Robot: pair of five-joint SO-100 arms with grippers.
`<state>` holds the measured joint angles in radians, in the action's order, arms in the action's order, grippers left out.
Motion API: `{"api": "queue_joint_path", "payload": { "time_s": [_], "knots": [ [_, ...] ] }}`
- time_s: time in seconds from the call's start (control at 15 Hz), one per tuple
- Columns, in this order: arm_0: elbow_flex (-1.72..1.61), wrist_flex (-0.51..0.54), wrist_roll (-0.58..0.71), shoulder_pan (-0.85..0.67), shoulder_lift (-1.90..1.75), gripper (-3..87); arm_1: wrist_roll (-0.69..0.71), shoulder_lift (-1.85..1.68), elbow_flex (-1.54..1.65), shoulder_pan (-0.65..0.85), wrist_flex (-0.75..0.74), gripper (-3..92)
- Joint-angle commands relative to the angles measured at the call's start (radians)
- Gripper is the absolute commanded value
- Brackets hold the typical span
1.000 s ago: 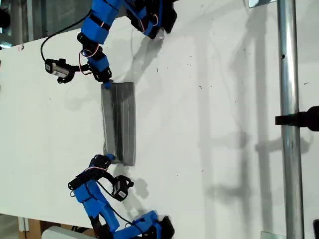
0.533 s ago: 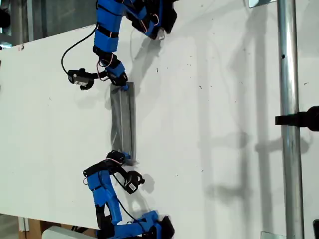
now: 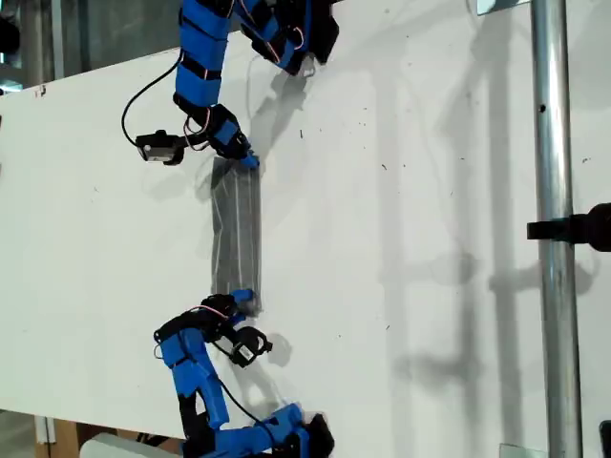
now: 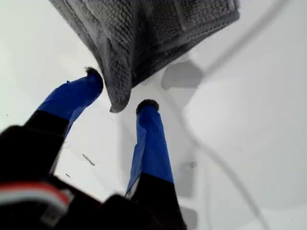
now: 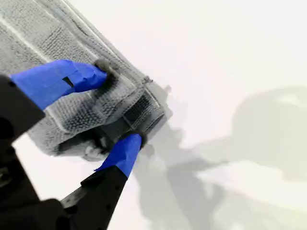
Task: Grasp corners of a towel and fold twice.
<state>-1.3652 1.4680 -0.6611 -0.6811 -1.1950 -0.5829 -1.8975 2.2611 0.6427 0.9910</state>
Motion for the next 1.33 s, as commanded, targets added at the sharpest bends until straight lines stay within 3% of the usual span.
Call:
{"api": "queue_joint_path", "payload": {
  "time_s": [0.0,0.2,0.33,0.67,0.87,1.07,1.27],
  "knots": [
    [-0.04,0.049,-0.038,-0.023,-0.216,20.7,-0.037,-0.262,-0.054,-0.005,0.163,23.5],
    [-0.235,0.049,-0.112,-0.011,-0.476,17.7,-0.114,-0.627,0.054,0.072,0.347,25.8],
    [-0.448,-0.061,-0.129,0.083,-0.739,18.1,-0.21,-0.692,0.143,0.094,0.331,28.5],
    [-0.94,-0.227,-0.305,0.371,-1.289,-1.5,-0.241,-0.546,0.247,0.207,0.118,36.8],
    [-1.239,-0.354,-0.41,0.482,-1.72,-1.6,-0.245,-0.298,0.193,0.193,-0.074,38.2],
    [-1.404,-0.314,-0.472,0.532,-2.056,-1.6,-0.301,-0.009,0.078,0.172,-0.206,38.5],
    [-1.483,-0.325,-0.517,0.58,-2.125,-1.6,-0.426,0.256,-0.11,0.08,-0.27,37.8]
  ]
}}
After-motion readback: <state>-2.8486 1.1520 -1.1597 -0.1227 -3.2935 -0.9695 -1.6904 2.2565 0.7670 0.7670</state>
